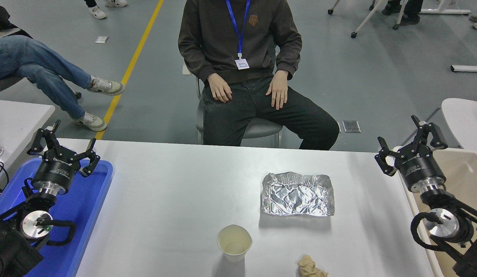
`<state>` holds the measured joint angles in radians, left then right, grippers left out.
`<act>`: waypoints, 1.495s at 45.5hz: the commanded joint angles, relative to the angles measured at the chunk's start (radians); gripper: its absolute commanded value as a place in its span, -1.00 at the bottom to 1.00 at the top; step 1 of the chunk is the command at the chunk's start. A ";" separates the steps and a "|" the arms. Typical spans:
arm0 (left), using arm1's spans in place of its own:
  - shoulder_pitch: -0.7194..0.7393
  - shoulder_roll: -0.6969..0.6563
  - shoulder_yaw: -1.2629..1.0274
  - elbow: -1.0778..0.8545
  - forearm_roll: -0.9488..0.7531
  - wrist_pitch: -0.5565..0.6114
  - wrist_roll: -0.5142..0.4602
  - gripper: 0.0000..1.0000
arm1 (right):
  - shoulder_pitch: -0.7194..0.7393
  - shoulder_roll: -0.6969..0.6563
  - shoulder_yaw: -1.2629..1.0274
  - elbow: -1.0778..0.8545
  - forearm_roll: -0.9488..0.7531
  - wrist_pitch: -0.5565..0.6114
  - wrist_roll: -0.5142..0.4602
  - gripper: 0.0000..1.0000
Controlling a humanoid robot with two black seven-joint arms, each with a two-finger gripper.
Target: Clean the table surface
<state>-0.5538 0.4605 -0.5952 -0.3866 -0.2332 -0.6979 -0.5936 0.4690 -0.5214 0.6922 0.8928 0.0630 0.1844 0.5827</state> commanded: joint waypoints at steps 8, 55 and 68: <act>0.000 0.000 0.000 0.000 0.000 0.000 0.000 1.00 | -0.003 -0.002 0.001 -0.002 0.000 0.000 0.000 1.00; -0.002 0.000 0.000 0.000 0.000 0.000 0.000 1.00 | 0.007 -0.006 0.023 -0.061 0.008 -0.046 0.009 1.00; -0.002 0.000 -0.002 0.000 0.000 -0.002 0.002 1.00 | -0.021 -0.038 0.007 -0.052 -0.003 -0.043 0.049 1.00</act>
<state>-0.5550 0.4604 -0.5952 -0.3866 -0.2332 -0.6981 -0.5934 0.4686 -0.5367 0.7118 0.8419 0.0689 0.1509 0.5934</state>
